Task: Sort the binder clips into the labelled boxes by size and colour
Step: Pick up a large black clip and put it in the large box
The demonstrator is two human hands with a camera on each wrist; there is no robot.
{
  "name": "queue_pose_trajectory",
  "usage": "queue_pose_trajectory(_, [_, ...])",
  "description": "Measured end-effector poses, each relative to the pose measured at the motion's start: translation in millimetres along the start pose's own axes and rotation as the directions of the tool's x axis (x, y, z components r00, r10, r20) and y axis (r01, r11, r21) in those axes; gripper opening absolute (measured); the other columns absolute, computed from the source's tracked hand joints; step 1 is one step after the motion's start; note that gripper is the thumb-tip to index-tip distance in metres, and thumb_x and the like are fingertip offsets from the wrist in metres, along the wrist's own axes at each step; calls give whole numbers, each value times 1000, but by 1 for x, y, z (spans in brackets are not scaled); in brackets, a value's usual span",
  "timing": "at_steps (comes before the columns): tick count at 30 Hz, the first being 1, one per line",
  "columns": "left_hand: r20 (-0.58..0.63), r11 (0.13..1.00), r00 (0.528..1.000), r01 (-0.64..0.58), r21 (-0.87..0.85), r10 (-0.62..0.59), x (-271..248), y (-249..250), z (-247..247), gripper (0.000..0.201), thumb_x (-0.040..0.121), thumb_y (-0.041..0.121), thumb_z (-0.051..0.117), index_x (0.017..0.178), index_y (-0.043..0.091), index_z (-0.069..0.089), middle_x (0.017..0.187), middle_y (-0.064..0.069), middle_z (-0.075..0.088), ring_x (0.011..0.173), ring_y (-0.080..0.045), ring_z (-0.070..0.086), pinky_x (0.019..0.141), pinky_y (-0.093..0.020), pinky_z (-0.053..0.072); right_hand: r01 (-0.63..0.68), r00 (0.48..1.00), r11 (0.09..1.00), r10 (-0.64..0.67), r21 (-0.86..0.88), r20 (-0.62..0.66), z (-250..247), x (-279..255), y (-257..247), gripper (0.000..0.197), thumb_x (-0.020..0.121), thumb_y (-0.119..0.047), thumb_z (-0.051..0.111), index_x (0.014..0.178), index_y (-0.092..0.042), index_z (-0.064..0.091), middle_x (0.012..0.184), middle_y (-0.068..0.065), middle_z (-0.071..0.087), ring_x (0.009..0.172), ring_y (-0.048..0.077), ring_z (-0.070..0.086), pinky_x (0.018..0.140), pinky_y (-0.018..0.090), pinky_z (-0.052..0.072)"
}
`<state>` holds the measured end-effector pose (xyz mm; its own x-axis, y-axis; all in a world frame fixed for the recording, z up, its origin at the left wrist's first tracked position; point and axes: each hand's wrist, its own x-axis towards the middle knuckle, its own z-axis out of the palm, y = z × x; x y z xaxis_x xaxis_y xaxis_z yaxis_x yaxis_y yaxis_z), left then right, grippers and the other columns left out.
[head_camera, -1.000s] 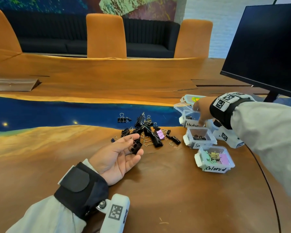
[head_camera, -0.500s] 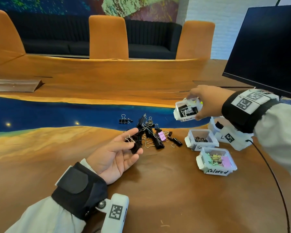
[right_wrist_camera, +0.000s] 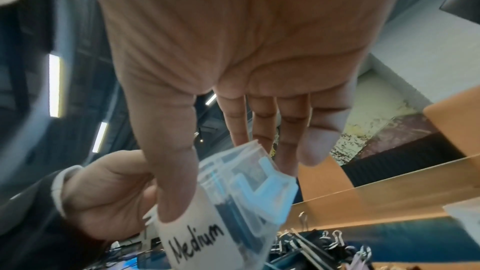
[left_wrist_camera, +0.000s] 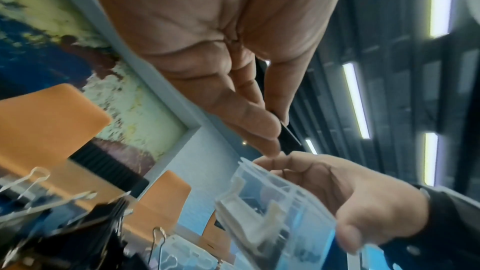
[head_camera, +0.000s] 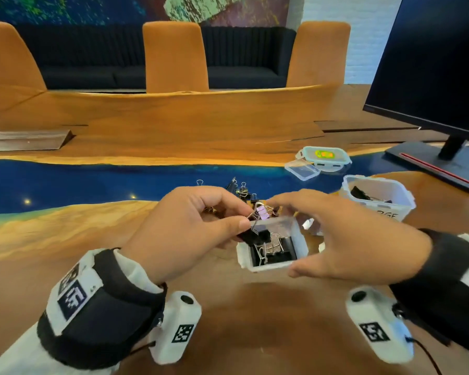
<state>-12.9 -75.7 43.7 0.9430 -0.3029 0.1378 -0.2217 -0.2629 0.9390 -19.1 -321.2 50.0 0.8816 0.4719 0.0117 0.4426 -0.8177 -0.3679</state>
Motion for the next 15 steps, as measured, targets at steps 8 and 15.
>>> queue_pose_trajectory(8, [77,893,996,-74,445,44,-7,0,13,5,80,37,81,81,40,78,81,25,69,77,6,59,64,-10,41,28,999,1000,-28,1,27,7,-14,-11,102,69,-59,79,151,-49,20,133,-32,41,114,-8,46,97,14,43])
queue_pose_trajectory(15, [242,779,969,-182,599,41,-4,-9,23,11,86,47,71,95,49,77,93,16,48,101,-2,40,88,-20,37,43,996,999,-41,-26,80,11,-14,-12,99,69,-60,79,150,-45,24,119,-36,34,101,-23,37,89,6,36])
